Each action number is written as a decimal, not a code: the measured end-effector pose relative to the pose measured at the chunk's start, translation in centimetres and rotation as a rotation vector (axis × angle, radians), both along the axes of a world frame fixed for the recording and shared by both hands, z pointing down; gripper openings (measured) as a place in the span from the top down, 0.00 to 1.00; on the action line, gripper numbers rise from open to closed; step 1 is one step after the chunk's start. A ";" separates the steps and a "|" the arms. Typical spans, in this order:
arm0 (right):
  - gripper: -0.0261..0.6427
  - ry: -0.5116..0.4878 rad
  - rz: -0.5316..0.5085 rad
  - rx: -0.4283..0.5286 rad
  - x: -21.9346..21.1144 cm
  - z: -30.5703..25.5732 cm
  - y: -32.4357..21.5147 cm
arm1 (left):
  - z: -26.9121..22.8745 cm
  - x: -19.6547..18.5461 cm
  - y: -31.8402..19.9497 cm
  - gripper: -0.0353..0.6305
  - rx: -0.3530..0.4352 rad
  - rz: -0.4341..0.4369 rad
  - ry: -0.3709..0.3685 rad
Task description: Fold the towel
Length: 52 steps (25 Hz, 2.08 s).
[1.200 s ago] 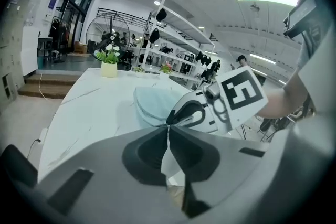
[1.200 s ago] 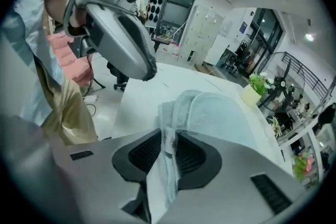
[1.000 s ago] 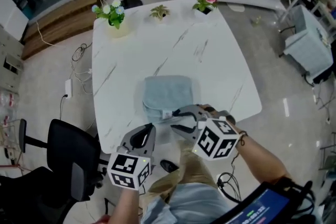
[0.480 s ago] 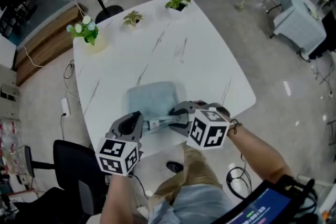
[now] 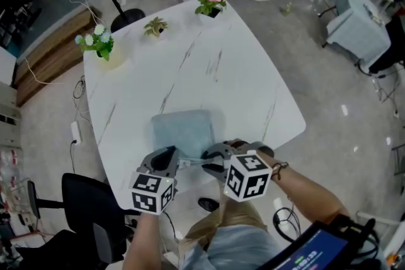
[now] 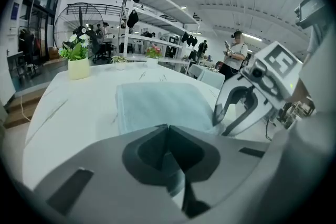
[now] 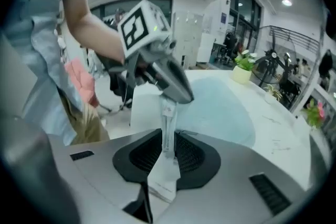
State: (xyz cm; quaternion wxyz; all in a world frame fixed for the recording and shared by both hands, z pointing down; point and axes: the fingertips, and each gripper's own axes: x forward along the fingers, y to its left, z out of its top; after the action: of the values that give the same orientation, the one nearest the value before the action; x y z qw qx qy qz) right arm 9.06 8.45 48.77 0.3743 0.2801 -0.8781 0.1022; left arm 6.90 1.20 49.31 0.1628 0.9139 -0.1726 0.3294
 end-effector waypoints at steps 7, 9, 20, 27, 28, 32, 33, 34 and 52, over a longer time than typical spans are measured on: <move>0.76 0.134 0.256 0.215 12.2 -1.4 -7.1 | 0.1 0.0 -0.1 0.93 0.001 0.014 -0.009; 0.72 0.199 0.183 0.222 12.2 0.1 -7.8 | 0.1 0.1 0.1 0.93 0.003 0.027 -0.012; 0.90 0.246 0.047 0.358 11.0 1.1 -10.2 | 0.5 0.6 0.3 0.94 0.006 0.113 -0.031; 0.92 0.321 0.010 0.423 12.1 1.1 -11.0 | 0.6 0.8 0.4 0.94 -0.005 0.108 -0.027; 0.92 0.329 0.009 0.427 12.3 1.2 -11.2 | 0.6 0.8 0.4 0.94 -0.007 0.108 -0.027; 0.93 0.367 -0.009 0.422 12.7 2.6 -11.9 | 0.5 0.9 0.3 0.94 -0.005 0.105 -0.023; 0.93 0.373 -0.008 0.416 12.8 3.0 -12.0 | 0.5 1.0 0.3 0.94 -0.002 0.102 -0.021; 0.93 0.373 -0.001 0.407 12.8 3.3 -12.1 | 0.6 1.1 0.3 0.94 0.000 0.098 -0.020; 0.59 0.490 -0.439 0.474 4.0 0.6 -1.0 | 0.8 1.1 0.2 0.94 0.001 0.100 -0.027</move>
State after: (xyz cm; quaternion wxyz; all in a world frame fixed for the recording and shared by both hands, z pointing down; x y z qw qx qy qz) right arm 13.02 7.45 49.39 0.5106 0.1805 -0.8010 -0.2550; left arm 7.99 1.39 50.11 0.1434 0.9168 -0.1292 0.3495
